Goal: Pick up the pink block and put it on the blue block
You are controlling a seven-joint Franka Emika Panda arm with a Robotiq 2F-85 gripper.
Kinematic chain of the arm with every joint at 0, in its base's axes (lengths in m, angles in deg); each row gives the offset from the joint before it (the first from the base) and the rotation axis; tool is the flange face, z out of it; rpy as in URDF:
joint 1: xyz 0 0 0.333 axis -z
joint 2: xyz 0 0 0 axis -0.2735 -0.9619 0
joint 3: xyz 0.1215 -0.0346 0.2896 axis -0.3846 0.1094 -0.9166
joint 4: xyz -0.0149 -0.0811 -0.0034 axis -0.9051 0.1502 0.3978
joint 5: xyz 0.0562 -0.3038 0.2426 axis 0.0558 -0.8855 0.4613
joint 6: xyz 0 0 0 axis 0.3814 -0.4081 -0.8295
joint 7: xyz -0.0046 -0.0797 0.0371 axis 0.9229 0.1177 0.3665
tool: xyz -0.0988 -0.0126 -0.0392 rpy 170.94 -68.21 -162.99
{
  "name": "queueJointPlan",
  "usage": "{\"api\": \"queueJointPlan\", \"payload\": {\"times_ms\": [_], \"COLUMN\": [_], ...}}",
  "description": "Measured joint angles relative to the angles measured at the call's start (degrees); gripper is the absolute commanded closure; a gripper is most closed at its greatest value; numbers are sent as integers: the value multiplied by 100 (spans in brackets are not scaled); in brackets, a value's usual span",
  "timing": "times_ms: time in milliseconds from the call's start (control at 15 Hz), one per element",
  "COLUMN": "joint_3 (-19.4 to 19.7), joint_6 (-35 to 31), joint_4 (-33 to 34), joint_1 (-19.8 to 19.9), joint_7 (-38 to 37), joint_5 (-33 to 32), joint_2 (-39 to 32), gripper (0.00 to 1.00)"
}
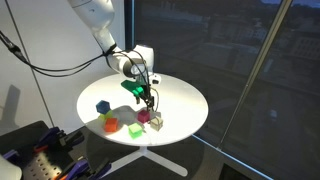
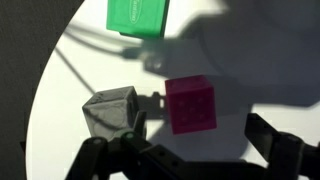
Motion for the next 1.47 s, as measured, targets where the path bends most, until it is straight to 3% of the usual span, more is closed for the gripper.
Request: {"api": "queueJointPlan", "payload": {"times_ms": [1467], "joint_3": [-73], "joint_6": [-500], "joint_4": [134], "joint_1": [-6], "joint_7": [110], "joint_5": [-127], "joint_2": [-513], "gripper": [0]}}
